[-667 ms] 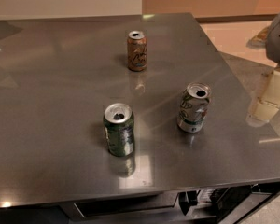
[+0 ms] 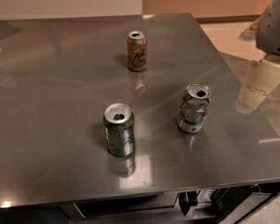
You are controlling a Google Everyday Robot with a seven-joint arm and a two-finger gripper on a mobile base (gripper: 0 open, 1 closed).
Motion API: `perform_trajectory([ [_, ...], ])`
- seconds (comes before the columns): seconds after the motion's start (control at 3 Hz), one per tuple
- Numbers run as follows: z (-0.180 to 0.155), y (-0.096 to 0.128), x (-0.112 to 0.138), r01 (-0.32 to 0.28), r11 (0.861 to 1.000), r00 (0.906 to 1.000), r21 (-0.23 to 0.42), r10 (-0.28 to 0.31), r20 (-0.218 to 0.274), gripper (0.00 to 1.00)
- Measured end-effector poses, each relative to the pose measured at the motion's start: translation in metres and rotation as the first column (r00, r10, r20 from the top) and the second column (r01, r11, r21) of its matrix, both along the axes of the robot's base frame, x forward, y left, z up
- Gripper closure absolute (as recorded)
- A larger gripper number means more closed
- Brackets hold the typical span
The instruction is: Move orange can near 7up can
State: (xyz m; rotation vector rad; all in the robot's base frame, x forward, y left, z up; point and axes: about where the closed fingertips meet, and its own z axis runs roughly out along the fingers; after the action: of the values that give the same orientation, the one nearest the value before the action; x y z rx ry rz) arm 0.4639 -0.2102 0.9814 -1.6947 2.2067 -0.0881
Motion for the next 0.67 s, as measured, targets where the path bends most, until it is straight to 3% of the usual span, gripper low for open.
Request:
perform_trajectory([
  [0.67,0.002,0.027,0.075,0.019,0.989,0.9998,0.145,-0.019,-0.007,0.0],
])
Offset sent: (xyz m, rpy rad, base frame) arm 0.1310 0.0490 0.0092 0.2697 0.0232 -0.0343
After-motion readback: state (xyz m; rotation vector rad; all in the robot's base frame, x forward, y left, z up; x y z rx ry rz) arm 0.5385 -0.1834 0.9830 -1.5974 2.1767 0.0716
